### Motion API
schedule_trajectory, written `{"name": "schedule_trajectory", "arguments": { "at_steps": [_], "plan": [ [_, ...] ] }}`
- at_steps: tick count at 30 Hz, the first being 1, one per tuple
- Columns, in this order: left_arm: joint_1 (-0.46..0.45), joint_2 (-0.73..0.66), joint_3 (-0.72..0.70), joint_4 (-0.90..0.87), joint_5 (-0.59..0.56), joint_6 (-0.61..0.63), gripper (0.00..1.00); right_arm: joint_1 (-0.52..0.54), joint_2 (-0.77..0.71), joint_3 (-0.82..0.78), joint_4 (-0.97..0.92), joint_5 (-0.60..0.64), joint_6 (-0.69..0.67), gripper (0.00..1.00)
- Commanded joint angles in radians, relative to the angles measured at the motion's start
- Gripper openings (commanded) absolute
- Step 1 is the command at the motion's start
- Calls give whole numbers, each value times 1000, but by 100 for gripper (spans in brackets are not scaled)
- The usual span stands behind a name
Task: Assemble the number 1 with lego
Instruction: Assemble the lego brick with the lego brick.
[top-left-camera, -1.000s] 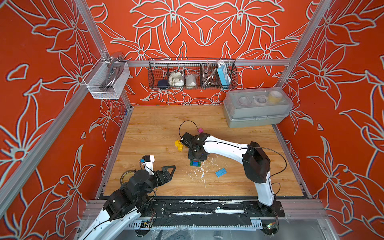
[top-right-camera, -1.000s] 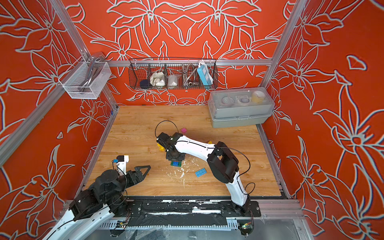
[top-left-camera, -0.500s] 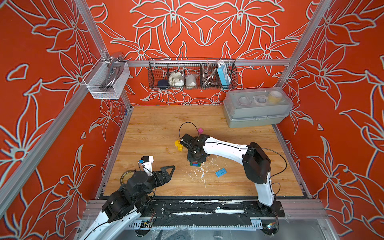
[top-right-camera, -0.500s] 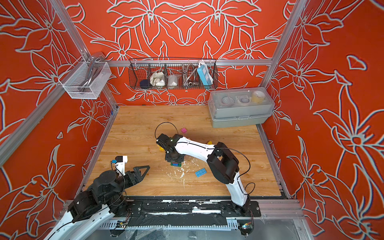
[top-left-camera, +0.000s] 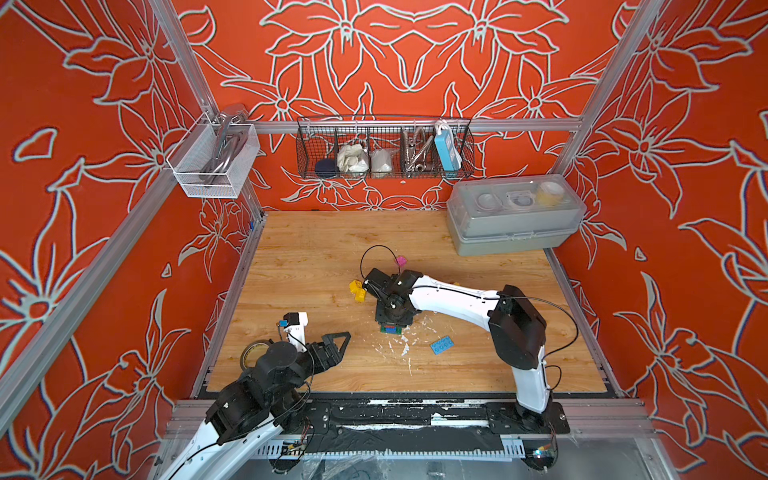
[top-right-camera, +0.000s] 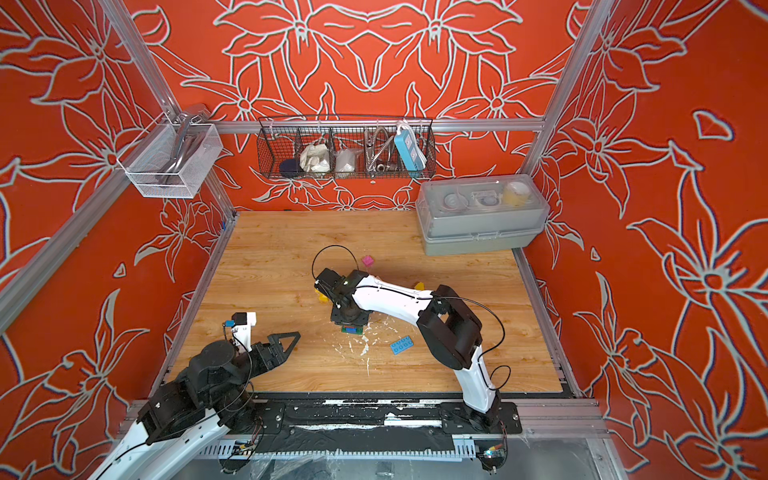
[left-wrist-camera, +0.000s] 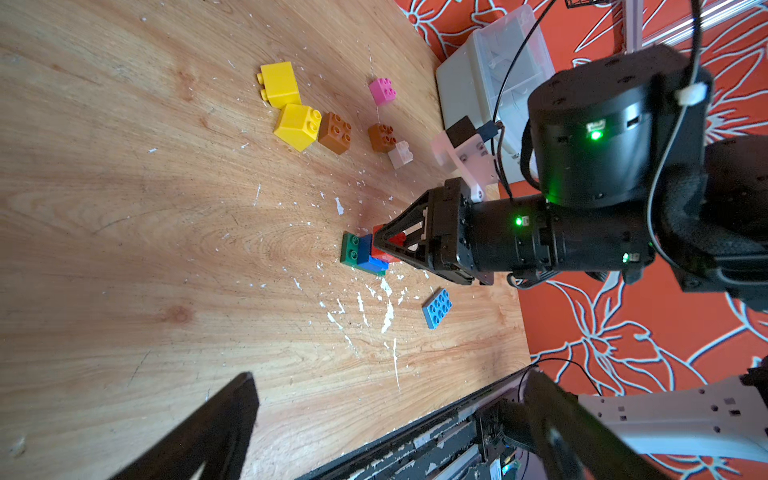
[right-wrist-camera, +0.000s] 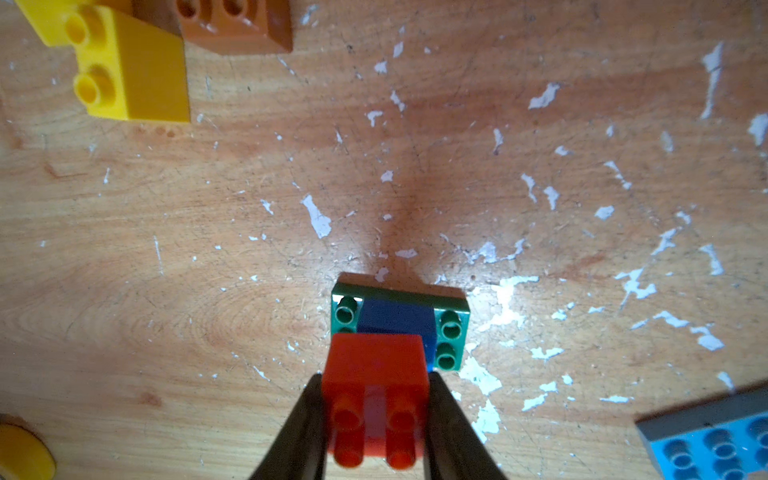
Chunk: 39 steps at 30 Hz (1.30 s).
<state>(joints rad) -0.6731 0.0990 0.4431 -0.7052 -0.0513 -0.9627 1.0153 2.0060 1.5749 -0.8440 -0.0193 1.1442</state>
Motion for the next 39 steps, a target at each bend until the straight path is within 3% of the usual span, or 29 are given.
{"name": "schedule_trajectory", "arguments": {
  "at_steps": [1, 15, 39],
  "plan": [
    [9, -11, -6, -4, -11, 4, 100, 8, -4, -14, -47, -8, 10, 7],
    [9, -10, -7, 0, -12, 4, 100, 7, -16, 61, -149, 52, -24, 7],
    [9, -7, -7, 1, -10, 5, 100, 9, 55, 69, -114, -12, -64, 4]
  ]
}}
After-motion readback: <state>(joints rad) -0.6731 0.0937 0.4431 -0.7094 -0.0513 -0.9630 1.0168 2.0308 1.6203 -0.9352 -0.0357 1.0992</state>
